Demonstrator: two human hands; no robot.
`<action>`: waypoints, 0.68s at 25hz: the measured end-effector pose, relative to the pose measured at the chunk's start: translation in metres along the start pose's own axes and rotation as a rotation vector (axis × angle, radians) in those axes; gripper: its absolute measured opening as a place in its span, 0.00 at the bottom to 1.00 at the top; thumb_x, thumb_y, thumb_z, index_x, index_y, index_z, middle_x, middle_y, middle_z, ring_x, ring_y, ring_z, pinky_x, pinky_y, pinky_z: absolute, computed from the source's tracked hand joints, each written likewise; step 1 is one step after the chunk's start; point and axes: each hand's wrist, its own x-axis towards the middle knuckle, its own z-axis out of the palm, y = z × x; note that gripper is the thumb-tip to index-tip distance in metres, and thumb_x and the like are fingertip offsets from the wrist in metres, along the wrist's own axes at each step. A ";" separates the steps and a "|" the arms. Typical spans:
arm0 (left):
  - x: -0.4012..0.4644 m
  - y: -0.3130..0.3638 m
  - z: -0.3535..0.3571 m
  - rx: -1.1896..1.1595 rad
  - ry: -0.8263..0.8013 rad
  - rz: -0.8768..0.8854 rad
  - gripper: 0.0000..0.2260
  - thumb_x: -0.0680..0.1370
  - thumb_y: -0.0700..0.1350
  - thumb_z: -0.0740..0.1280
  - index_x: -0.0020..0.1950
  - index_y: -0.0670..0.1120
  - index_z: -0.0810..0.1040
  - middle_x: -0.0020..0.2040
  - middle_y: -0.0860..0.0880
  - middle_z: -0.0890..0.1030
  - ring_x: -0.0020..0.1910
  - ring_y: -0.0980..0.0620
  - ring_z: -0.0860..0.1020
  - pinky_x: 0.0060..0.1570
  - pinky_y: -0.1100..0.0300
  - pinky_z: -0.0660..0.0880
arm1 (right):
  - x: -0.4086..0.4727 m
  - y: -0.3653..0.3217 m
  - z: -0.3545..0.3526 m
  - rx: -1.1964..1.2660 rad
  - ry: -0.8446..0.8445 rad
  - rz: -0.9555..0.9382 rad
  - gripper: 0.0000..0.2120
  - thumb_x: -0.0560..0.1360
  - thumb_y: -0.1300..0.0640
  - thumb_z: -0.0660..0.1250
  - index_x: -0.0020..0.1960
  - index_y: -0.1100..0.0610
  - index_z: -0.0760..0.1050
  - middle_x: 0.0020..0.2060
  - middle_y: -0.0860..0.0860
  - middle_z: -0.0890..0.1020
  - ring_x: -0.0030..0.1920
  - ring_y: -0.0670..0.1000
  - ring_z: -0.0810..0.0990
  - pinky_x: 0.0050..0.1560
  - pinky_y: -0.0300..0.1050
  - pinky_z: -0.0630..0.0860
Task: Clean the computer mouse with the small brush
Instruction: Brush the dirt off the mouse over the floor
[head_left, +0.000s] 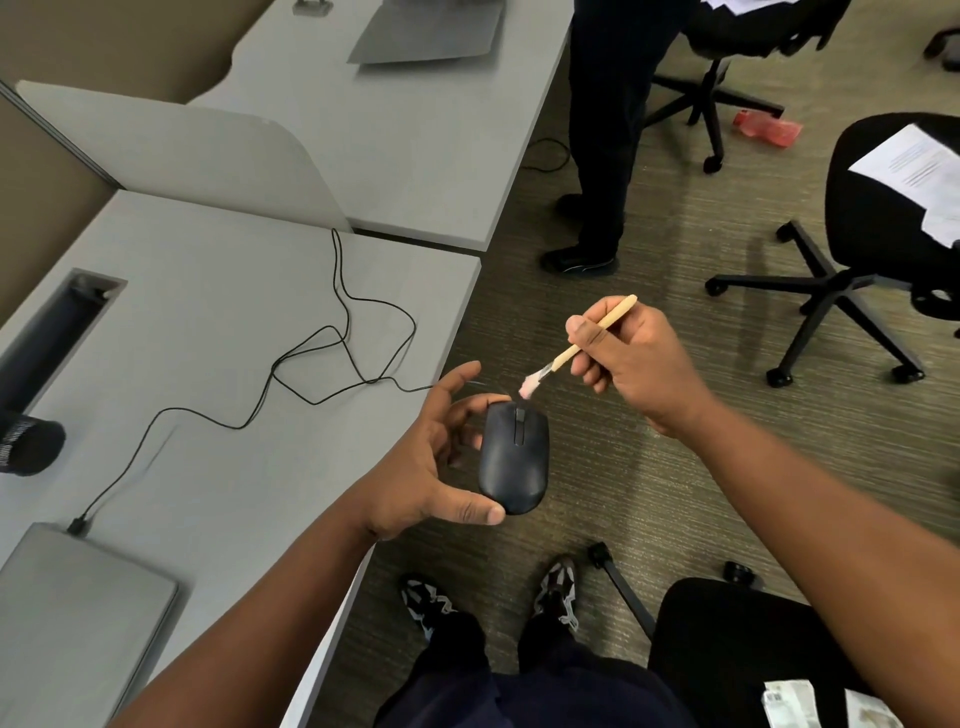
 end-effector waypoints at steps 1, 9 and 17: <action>0.001 0.001 0.000 0.005 -0.001 -0.001 0.62 0.62 0.43 0.87 0.86 0.61 0.52 0.78 0.51 0.74 0.73 0.37 0.74 0.73 0.31 0.71 | -0.002 -0.001 0.000 0.052 -0.020 -0.030 0.11 0.81 0.51 0.72 0.48 0.59 0.77 0.30 0.53 0.83 0.29 0.49 0.78 0.30 0.41 0.74; 0.011 0.003 -0.002 0.087 -0.080 0.014 0.62 0.63 0.45 0.88 0.85 0.67 0.51 0.76 0.57 0.74 0.70 0.47 0.78 0.72 0.46 0.74 | 0.002 -0.005 0.001 -0.355 -0.152 -0.148 0.10 0.80 0.47 0.71 0.45 0.53 0.77 0.31 0.51 0.84 0.30 0.49 0.80 0.33 0.46 0.77; 0.019 0.001 -0.006 0.119 -0.056 0.033 0.62 0.64 0.47 0.88 0.85 0.68 0.50 0.76 0.59 0.74 0.70 0.48 0.77 0.73 0.48 0.73 | 0.001 -0.004 0.001 -0.188 -0.207 -0.135 0.11 0.80 0.48 0.72 0.45 0.54 0.77 0.30 0.52 0.84 0.29 0.48 0.79 0.29 0.39 0.75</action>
